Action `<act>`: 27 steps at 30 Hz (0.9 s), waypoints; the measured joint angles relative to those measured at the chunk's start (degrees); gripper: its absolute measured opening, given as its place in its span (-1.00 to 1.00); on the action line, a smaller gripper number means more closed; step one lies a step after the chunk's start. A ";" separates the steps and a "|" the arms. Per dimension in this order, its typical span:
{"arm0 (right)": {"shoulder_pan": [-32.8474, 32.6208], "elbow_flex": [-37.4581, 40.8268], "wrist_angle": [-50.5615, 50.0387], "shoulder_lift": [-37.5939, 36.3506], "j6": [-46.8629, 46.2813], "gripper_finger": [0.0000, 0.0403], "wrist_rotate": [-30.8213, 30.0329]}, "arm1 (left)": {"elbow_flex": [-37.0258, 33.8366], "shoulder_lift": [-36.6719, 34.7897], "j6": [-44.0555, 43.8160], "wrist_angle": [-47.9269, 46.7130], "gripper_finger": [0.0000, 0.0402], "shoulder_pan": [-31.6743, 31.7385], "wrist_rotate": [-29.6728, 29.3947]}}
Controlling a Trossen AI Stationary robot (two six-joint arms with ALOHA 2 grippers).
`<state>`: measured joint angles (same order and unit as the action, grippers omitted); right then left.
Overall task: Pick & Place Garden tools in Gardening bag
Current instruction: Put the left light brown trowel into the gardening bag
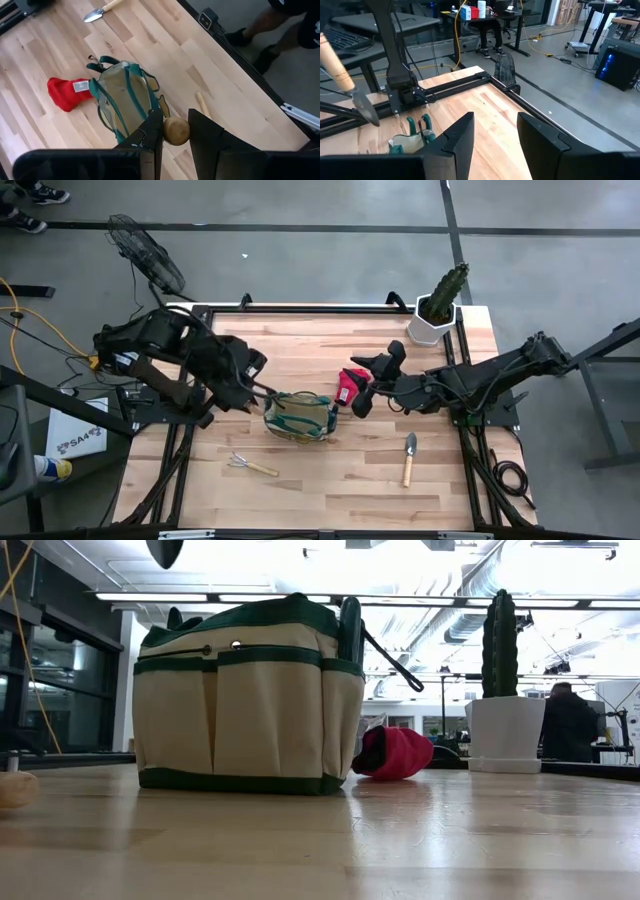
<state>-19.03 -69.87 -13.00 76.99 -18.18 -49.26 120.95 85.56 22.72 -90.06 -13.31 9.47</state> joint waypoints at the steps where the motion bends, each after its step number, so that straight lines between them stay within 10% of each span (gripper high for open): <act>1: -0.15 0.00 -0.01 0.00 -0.94 -0.30 0.13 | 0.00 0.00 0.00 0.01 -0.68 0.02 -0.02; 14: 2.24 0.18 -10.72 -0.43 -16.17 -0.30 30.91 | 0.00 0.00 1.05 0.04 -0.68 0.16 0.10; 27: 1.01 18.68 4.67 -18.60 -14.21 -0.30 26.01 | 0.00 0.00 -1.45 0.05 -0.68 0.16 -0.02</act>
<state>-18.02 -51.19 -8.33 58.39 -32.39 -23.25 120.95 85.56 21.27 -90.01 -13.15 9.45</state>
